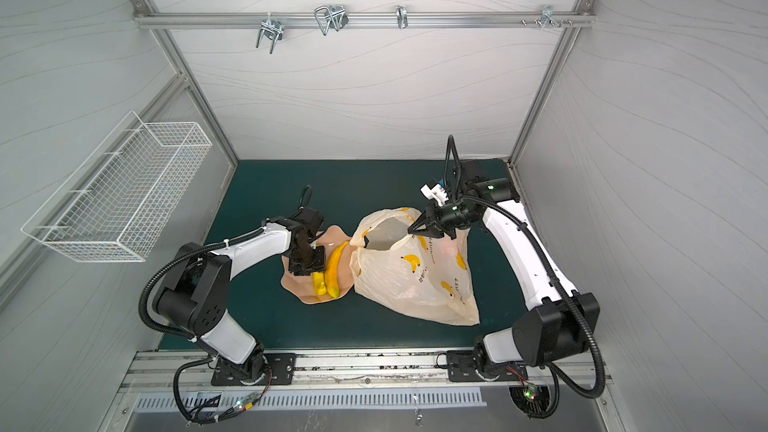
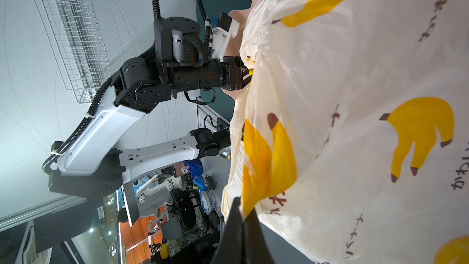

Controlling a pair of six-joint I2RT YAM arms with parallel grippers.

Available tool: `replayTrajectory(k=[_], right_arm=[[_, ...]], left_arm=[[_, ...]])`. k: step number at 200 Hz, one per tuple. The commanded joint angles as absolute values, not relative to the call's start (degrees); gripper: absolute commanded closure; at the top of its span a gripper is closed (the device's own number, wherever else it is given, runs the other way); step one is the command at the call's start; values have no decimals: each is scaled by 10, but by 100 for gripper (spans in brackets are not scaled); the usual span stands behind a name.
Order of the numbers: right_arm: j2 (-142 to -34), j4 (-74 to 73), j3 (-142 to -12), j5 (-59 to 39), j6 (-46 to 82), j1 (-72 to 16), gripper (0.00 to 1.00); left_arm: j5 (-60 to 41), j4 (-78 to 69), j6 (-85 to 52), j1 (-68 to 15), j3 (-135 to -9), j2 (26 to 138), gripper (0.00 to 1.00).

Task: Place the fruits into the plastic bag
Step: 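Lower the left gripper onto the tip of the greener banana, then close the left gripper on the banana tip and lift it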

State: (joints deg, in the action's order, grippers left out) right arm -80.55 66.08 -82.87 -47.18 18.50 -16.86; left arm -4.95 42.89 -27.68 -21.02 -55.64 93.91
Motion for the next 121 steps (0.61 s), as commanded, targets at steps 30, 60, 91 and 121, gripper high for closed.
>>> replayTrajectory(k=[30,60,91,121], right_arm=[[-807,680,-839,-472,175,-166,100],[-805,680,-840,-473,176,-166,100],[-805,682,-841,-473,174,-165,100],[-804,683,-844,-475,174,-165,100]], left_arm=[[-61,420,-265,-207,-552,928,64],[-59,430,-259,-207,-561,904,69],[-57,439,-249,-207,-582,860,73],[-54,449,-211,-207,-625,803,74]])
